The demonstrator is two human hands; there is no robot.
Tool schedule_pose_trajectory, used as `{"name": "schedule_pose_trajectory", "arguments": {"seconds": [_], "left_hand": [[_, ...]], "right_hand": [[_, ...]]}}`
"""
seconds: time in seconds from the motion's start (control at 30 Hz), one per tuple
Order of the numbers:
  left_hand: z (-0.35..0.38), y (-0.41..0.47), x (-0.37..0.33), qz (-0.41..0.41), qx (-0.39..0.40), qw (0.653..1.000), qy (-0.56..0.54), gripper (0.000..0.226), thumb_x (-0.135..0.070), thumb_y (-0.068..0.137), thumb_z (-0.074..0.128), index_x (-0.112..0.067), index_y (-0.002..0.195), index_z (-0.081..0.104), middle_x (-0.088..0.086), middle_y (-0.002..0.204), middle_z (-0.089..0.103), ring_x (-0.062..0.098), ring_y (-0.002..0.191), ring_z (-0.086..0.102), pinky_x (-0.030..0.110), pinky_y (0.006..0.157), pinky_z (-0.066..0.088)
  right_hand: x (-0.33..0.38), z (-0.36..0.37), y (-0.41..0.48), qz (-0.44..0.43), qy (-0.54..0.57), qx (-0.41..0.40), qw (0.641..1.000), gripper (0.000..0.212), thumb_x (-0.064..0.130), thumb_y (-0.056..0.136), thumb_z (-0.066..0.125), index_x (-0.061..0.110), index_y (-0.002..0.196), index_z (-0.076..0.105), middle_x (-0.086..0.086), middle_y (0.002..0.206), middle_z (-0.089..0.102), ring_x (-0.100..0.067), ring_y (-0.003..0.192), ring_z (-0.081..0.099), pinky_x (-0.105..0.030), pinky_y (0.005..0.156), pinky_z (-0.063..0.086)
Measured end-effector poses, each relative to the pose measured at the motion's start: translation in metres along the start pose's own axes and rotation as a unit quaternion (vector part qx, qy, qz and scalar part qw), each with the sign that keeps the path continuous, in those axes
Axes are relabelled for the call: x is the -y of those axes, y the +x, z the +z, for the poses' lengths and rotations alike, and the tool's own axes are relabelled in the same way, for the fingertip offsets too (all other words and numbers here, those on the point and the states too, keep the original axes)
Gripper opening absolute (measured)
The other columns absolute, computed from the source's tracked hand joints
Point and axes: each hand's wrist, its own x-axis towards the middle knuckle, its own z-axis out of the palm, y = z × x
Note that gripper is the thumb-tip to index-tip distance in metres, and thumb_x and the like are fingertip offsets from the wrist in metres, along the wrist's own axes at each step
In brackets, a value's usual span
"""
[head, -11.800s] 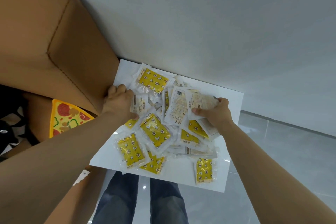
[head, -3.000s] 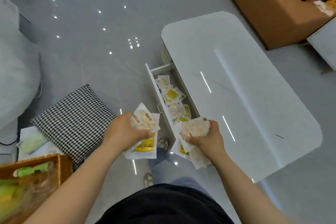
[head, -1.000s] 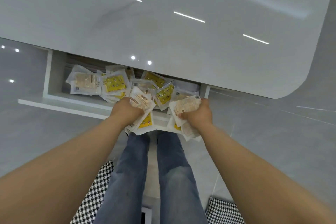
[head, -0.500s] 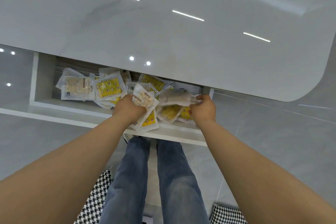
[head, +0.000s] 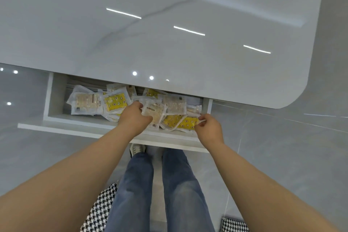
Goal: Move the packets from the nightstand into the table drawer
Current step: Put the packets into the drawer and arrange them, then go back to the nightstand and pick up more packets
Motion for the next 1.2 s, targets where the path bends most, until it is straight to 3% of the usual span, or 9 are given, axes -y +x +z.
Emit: {"name": "schedule_pose_trajectory", "arguments": {"seconds": [0.17, 0.4, 0.57, 0.77, 1.13, 1.2], "left_hand": [[-0.034, -0.052, -0.006, 0.064, -0.007, 0.997, 0.041, 0.060, -0.023, 0.085, 0.063, -0.011, 0.139, 0.040, 0.006, 0.137, 0.050, 0.023, 0.122, 0.049, 0.031, 0.093, 0.041], [-0.088, -0.138, -0.006, 0.131, 0.003, 0.983, 0.130, 0.053, -0.024, 0.087, 0.059, -0.014, 0.136, 0.042, 0.004, 0.132, 0.053, 0.020, 0.117, 0.052, 0.027, 0.088, 0.041], [-0.118, -0.191, -0.009, 0.182, 0.008, 0.959, 0.217, 0.055, -0.031, 0.089, 0.057, -0.019, 0.139, 0.040, 0.000, 0.138, 0.050, 0.018, 0.123, 0.050, 0.029, 0.095, 0.043], [-0.142, -0.255, -0.025, 0.241, 0.002, 0.945, 0.223, 0.052, -0.030, 0.088, 0.057, -0.019, 0.136, 0.043, 0.000, 0.133, 0.053, 0.017, 0.120, 0.052, 0.027, 0.091, 0.043], [-0.121, -0.364, -0.139, 0.411, 0.012, 0.876, 0.252, 0.048, -0.032, 0.085, 0.064, -0.024, 0.129, 0.048, -0.007, 0.125, 0.056, 0.014, 0.110, 0.056, 0.025, 0.081, 0.049], [-0.104, -0.389, -0.163, 0.451, 0.005, 0.856, 0.253, 0.049, -0.033, 0.083, 0.066, -0.025, 0.128, 0.049, -0.008, 0.123, 0.057, 0.013, 0.107, 0.056, 0.025, 0.084, 0.048]], "right_hand": [[0.015, -0.023, -0.050, -0.013, -0.020, 0.000, 1.000, 0.028, 0.010, 0.089, 0.055, 0.014, 0.117, 0.057, -0.008, 0.103, 0.062, -0.021, 0.084, 0.057, -0.026, 0.066, 0.043], [0.043, -0.066, -0.140, -0.048, -0.010, -0.027, 0.998, 0.028, 0.011, 0.087, 0.058, 0.014, 0.115, 0.057, -0.002, 0.092, 0.059, -0.018, 0.083, 0.057, -0.026, 0.068, 0.045], [0.052, -0.094, -0.205, -0.089, -0.072, -0.020, 0.993, 0.034, 0.013, 0.087, 0.055, 0.016, 0.120, 0.055, -0.003, 0.104, 0.061, -0.020, 0.092, 0.058, -0.027, 0.075, 0.047], [0.051, -0.134, -0.292, -0.135, -0.091, -0.064, 0.985, 0.036, 0.016, 0.087, 0.055, 0.018, 0.123, 0.054, -0.003, 0.116, 0.059, -0.019, 0.102, 0.057, -0.027, 0.083, 0.045], [-0.020, -0.245, -0.396, -0.147, -0.071, -0.198, 0.967, 0.037, 0.022, 0.090, 0.058, 0.021, 0.127, 0.054, 0.003, 0.128, 0.056, -0.012, 0.117, 0.051, -0.020, 0.093, 0.037], [-0.043, -0.268, -0.410, -0.141, -0.071, -0.213, 0.964, 0.039, 0.023, 0.090, 0.058, 0.023, 0.129, 0.053, 0.005, 0.130, 0.054, -0.011, 0.119, 0.050, -0.019, 0.094, 0.036]]}}
